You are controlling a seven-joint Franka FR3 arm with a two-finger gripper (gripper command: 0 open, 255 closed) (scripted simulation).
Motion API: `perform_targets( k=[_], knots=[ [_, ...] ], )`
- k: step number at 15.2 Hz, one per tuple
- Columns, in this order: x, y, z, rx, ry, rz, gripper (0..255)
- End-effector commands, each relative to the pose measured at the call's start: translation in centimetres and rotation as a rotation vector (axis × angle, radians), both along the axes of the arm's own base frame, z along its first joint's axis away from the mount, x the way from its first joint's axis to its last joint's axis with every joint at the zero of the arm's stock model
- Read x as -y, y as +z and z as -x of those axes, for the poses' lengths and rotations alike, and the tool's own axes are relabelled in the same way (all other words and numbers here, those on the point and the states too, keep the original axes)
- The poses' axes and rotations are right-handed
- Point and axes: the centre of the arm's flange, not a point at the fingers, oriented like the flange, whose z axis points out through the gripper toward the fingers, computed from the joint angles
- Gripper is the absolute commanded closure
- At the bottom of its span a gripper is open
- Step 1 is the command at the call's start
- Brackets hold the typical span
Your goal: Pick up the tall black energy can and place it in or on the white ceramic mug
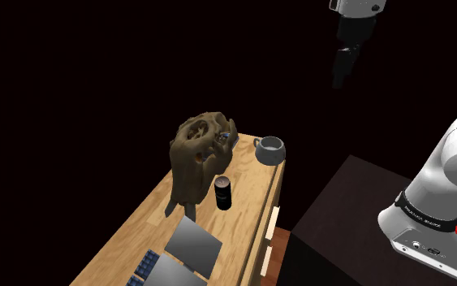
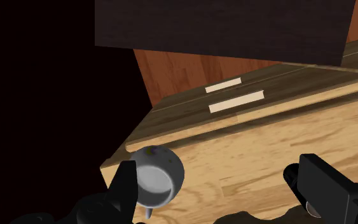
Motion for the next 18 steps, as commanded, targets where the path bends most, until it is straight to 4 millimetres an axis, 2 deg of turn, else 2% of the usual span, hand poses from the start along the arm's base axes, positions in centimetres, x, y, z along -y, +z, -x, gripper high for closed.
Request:
perform_targets(
  k=[1,18],
  knots=[
    [0.0,0.0,0.0,0.000,0.000,0.000,0],
    [-11.0,-16.7,-9.2,0.011,-0.017,-0.045,0]
  ],
)
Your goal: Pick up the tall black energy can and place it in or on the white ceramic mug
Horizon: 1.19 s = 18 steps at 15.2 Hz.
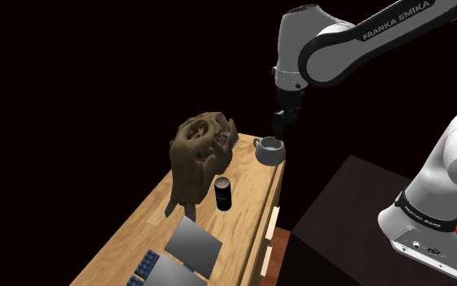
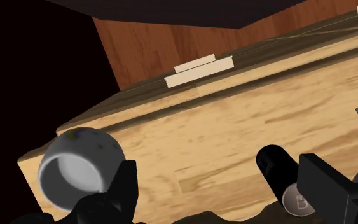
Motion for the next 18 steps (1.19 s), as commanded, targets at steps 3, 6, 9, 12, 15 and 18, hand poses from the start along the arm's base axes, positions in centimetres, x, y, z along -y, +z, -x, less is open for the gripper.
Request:
perform_targets(
  k=[3,6,9,12,15,18],
  knots=[
    [-2.7,-3.7,-1.9,0.004,-0.005,-0.012,0],
    [-4.7,-6.5,-3.6,0.006,-0.008,-0.020,0],
    [-6.7,-9.4,-5.3,0.008,-0.011,-0.028,0],
    [-8.7,-12.2,-7.0,0.010,-0.014,-0.036,0],
    [-10.8,-15.0,-8.7,0.012,-0.017,-0.044,0],
    [-12.9,-17.8,-10.4,0.014,-0.020,-0.052,0]
  ],
)
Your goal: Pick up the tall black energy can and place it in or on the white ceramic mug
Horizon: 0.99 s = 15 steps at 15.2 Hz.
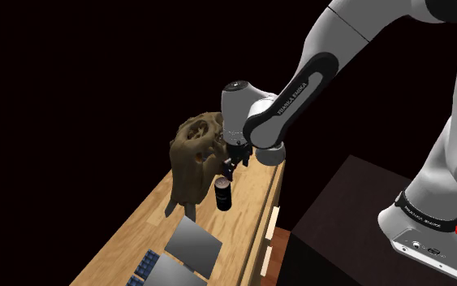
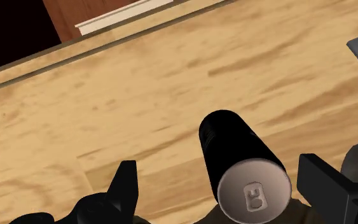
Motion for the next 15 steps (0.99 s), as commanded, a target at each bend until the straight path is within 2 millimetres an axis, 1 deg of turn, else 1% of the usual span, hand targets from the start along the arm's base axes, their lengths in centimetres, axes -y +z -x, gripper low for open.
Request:
perform_targets(
  k=[1,4,5,11,12,15],
  knots=[
    [-1.6,-2.2,-1.2,0.002,-0.002,-0.006,0],
    [-3.7,-5.0,-2.9,0.004,-0.006,-0.014,0],
    [-3.9,-5.4,-3.1,0.004,-0.006,-0.015,0],
    [-4.0,-8.5,-3.2,0.004,-0.006,-0.015,0],
    [-4.0,-9.4,-3.2,0.004,-0.006,-0.015,0],
    [-4.0,-9.4,-3.2,0.004,-0.006,-0.015,0]
  ],
)
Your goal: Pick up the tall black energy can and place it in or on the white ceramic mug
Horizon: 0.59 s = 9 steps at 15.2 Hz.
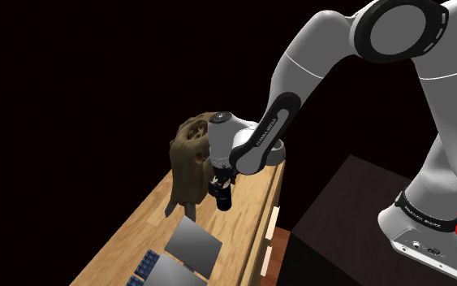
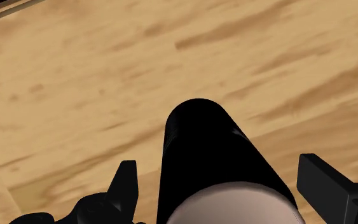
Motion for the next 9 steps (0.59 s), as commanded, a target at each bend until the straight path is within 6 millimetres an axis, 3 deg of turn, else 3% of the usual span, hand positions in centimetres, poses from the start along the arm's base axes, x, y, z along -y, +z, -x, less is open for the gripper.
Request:
perform_targets(
  k=[1,5,6,9],
  knots=[
    [-0.02,-0.05,-0.02,0.000,0.000,0.000,0],
    [-0.02,-0.05,-0.01,0.000,0.000,0.000,0],
    [-0.02,-0.05,-0.01,0.000,0.000,0.000,255],
    [-0.02,-0.06,-0.02,0.000,0.000,0.000,255]
  ],
)
